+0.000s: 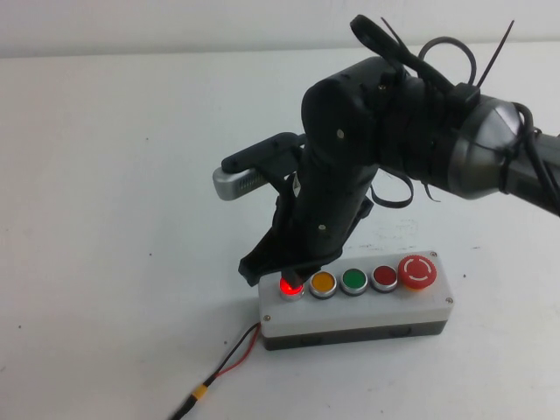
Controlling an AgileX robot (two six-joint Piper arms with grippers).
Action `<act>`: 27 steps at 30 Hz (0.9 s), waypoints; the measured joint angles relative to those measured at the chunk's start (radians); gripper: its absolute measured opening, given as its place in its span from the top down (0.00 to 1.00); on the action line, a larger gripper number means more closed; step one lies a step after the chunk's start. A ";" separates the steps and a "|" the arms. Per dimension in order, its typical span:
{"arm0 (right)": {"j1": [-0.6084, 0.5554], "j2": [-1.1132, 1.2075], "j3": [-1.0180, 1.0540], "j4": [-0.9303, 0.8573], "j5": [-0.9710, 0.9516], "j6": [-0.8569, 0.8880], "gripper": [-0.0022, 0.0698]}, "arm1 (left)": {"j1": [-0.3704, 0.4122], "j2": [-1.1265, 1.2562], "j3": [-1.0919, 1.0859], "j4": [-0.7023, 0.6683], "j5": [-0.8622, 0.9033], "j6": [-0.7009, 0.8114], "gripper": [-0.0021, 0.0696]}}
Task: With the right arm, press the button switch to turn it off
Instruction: Press the button to turn off
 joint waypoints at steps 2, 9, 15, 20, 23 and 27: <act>0.000 0.004 -0.002 0.000 0.000 0.000 0.99 | 0.000 0.000 0.000 0.000 0.000 0.000 0.97; -0.004 0.024 -0.004 0.000 0.000 0.000 0.99 | 0.000 0.000 0.000 0.000 0.000 0.000 0.97; -0.007 0.026 -0.006 0.000 -0.002 0.000 0.99 | 0.000 0.000 0.000 0.000 0.000 0.000 0.97; -0.007 0.029 -0.006 0.000 -0.004 0.000 0.99 | 0.000 0.000 0.000 0.000 0.000 0.000 0.97; -0.007 0.035 -0.008 0.000 -0.002 0.000 0.99 | 0.000 0.000 0.000 0.000 0.000 0.000 0.97; -0.007 0.048 -0.016 0.004 0.005 0.000 0.99 | 0.000 0.000 0.000 0.000 0.000 0.000 0.97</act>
